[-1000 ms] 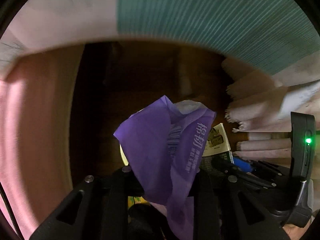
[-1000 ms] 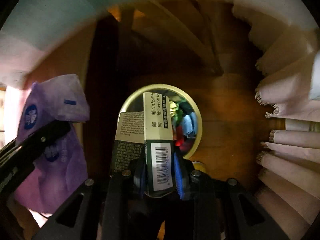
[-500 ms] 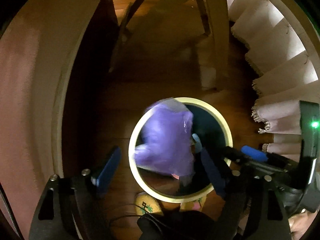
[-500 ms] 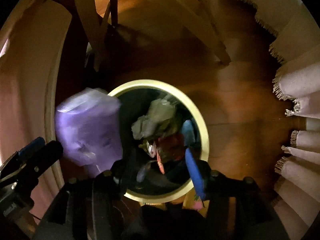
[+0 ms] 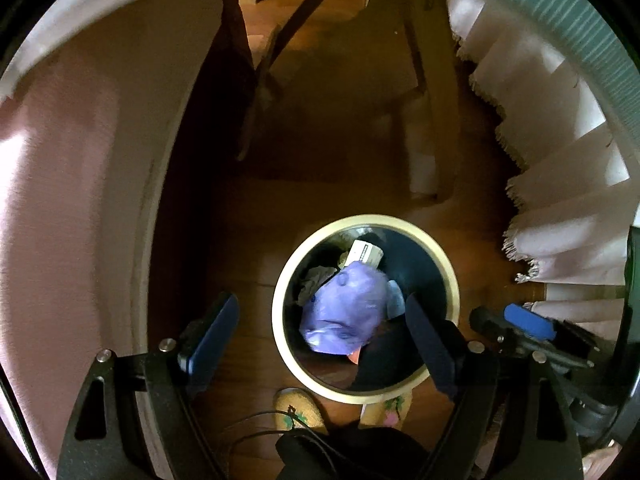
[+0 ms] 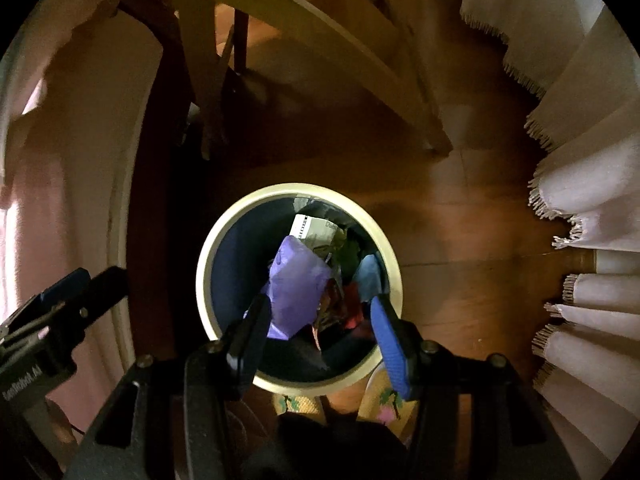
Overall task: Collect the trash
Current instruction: 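Raise both tools back toward the table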
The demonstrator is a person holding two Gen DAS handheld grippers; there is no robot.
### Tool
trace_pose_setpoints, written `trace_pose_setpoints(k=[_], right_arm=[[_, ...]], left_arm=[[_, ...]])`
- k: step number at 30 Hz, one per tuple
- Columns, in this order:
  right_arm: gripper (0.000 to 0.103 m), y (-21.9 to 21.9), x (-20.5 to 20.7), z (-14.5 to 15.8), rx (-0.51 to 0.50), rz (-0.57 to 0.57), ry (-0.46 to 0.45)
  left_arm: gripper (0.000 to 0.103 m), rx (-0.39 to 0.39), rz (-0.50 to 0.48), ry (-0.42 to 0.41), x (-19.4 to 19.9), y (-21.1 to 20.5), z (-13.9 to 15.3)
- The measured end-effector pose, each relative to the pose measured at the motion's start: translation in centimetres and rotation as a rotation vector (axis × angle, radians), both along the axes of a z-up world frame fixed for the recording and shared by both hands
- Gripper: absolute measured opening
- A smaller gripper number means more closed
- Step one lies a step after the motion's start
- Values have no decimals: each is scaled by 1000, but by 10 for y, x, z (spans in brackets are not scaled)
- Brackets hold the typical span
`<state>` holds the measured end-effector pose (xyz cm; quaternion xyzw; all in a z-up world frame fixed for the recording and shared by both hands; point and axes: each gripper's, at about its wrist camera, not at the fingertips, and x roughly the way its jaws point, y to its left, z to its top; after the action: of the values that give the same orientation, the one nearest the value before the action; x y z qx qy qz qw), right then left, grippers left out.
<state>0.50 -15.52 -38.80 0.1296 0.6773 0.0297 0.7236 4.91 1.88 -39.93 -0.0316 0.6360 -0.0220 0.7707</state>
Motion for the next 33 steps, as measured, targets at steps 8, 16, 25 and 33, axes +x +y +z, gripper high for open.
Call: trace_pose_setpoints(k=[8,16,25,33], right_arm=[[52,5,-7,86,26,-17,-43],[52,13,-7,215,14,-8,-150],[52,20,-9,336,-7,-5,-292],[52,27,-7,411,-62,4,-419]], left_arm=[[84,-16,6,-44,1,8,97],[84,-37,-32,-134,4,15,226],[84,-70,-76,-258,3,24,342],[84,-83,-112,-352,3,37,410]])
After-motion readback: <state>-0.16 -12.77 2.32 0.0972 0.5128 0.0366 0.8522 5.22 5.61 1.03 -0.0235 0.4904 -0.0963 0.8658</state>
